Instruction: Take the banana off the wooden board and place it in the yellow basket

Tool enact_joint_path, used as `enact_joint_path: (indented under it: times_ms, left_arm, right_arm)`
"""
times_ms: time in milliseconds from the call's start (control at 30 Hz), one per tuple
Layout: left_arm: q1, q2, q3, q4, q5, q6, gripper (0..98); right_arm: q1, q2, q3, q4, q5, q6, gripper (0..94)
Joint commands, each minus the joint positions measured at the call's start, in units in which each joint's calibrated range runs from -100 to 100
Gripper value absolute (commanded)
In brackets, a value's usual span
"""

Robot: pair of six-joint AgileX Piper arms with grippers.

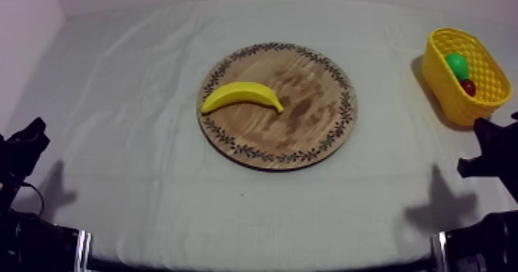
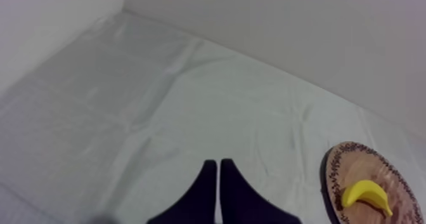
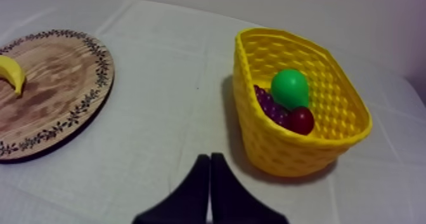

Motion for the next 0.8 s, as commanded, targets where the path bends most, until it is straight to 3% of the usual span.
enact_joint_path:
  times_ms: [0,200,467,767]
  left_arm:
    - [0.0,0.0,0.0,0.02,0.0,0.0,0.1]
    - [0.0,0.0,0.0,0.02,0.0,0.0,0.1]
    - [0.0,0.0,0.0,0.02,0.0,0.0,0.1]
    - [0.0,0.0,0.0,0.02,0.0,0.0,0.1]
  right_arm:
    - [-1.8,0.0,-0.9,0.3,3.9,-1.1,0.7]
    - [-1.9,0.0,-1.1,0.1,4.9,0.7,0.4]
    - [-2.8,0.0,-1.2,0.4,5.1,-0.2,0.6]
    - [-10.7,7.2,-19.1,0.0,12.2,1.3,0.9]
